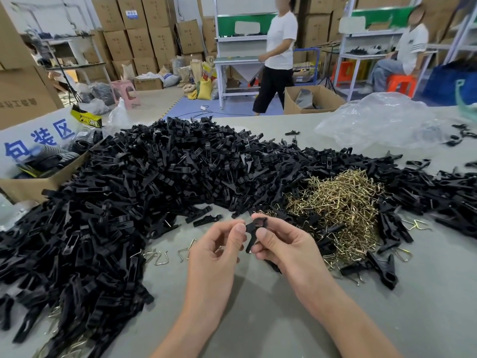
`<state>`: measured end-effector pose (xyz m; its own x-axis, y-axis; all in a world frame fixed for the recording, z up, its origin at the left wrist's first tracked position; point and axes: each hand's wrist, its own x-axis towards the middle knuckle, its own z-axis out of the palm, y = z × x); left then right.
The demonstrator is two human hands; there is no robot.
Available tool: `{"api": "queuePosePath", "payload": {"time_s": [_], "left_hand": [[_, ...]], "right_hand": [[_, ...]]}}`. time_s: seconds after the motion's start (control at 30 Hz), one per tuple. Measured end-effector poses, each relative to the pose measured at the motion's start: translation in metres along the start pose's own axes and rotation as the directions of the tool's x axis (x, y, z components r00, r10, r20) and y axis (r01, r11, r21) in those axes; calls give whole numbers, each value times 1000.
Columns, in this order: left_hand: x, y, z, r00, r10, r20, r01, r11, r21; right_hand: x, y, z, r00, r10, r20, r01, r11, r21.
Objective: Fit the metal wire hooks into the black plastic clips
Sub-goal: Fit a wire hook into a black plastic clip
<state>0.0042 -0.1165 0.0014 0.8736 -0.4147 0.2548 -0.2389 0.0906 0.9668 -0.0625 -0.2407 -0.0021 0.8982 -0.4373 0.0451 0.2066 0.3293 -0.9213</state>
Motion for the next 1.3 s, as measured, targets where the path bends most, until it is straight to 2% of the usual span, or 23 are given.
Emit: {"api": "queuePosePath", "payload": {"time_s": [0.13, 0.33, 0.7, 1.13, 1.2, 1.3], "left_hand": [[2, -3, -1, 999, 3, -40, -2, 1000, 12], [3, -6, -3, 1000, 8, 23, -9, 999, 49], [1, -2, -7, 997, 71, 18, -73, 991, 110], [2, -7, -7, 990, 39, 136, -49, 996, 75], [0, -9, -7, 991, 49, 124, -65, 989, 134], [0, -17, -8, 990, 43, 132, -88, 933, 349]], "right_hand": [[0, 0, 1, 1000, -7, -2, 7, 1000, -1], [0, 0, 0, 1000, -17, -19, 17, 1000, -17], [0, -2, -2, 1000, -26, 0, 26, 996, -83], [0, -3, -6, 998, -45, 42, 48, 997, -60], [2, -4, -8, 998, -66, 6, 66, 996, -56], [5, -8, -17, 984, -109, -141, 110, 994, -3]]}}
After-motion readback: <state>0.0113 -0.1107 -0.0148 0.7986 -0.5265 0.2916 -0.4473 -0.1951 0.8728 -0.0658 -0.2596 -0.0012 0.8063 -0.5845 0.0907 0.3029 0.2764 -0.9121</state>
